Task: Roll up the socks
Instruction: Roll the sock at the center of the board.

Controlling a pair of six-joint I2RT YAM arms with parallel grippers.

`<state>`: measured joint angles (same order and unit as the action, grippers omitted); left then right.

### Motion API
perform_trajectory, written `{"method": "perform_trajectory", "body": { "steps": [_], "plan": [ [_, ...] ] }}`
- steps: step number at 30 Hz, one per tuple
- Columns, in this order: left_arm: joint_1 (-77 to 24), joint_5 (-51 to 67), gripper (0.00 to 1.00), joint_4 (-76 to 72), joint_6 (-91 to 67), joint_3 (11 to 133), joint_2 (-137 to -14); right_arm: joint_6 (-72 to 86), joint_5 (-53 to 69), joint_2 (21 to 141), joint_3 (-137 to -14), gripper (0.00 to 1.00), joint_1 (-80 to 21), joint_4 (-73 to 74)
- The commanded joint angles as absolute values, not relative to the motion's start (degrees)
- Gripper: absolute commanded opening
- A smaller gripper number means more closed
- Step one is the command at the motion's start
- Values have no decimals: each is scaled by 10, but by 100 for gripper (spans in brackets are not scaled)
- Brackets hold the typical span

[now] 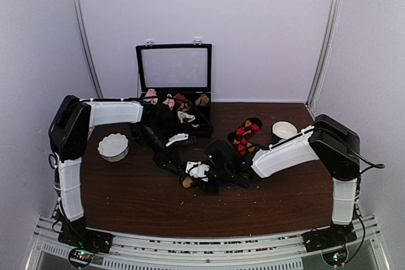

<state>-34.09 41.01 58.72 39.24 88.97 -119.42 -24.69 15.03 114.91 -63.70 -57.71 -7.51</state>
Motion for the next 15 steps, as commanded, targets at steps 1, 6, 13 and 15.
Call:
{"method": "perform_trajectory", "body": {
  "steps": [1,6,13,15],
  "plan": [
    [-328,392,58,438,357,825,-1109,-166,204,1206,-633,5,-557,62],
    [-333,402,58,425,397,777,-1065,-58,352,1228,-671,4,-509,95],
    [-384,347,52,431,464,751,-1072,30,418,1294,-736,6,-476,170],
    [-395,336,52,410,468,741,-1070,58,438,1310,-740,6,-458,170]
  ]
}}
